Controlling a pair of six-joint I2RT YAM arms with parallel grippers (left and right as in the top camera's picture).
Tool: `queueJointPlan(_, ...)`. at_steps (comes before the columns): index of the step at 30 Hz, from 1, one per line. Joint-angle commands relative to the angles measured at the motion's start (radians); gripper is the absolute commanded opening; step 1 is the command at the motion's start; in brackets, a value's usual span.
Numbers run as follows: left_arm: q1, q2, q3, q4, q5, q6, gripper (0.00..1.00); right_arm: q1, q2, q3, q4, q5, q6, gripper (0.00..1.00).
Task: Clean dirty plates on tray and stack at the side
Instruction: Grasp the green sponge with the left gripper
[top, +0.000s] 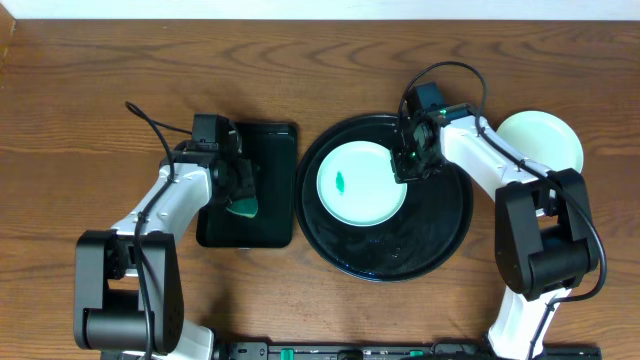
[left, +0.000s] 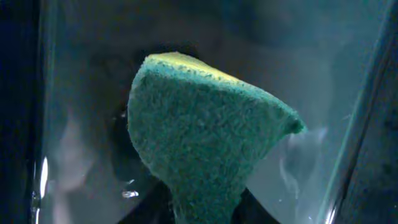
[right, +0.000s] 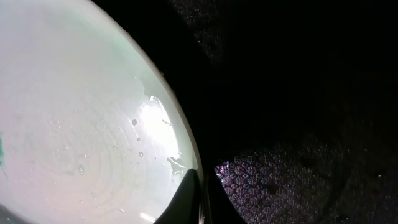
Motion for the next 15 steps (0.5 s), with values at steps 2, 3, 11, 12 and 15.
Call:
queueJointPlan(2,-0.002,-0.012,-0.005,0.003,0.012,-0.003,0.31,0.013,0.015,-0.006,0.006,-0.013,0.006,0.01)
queueJointPlan(3,-0.002,-0.012,-0.005,0.000,0.012,-0.003,0.33,0.013,0.015,-0.006,0.006,-0.013,0.006,0.01)
queueJointPlan(11,-0.002,-0.011,-0.030,0.000,0.012,-0.003,0.34,0.013,0.015,-0.006,0.006,-0.013,0.006,0.01)
queueJointPlan(12,-0.002,-0.011,-0.036,0.000,0.012,-0.003,0.34,0.013,0.015,-0.006,0.007,-0.013,0.006,0.01)
queueJointPlan(15,-0.002,-0.007,-0.043,0.000,0.011,-0.003,0.33,0.013,0.015,-0.006,0.008,-0.013,0.006,0.01)
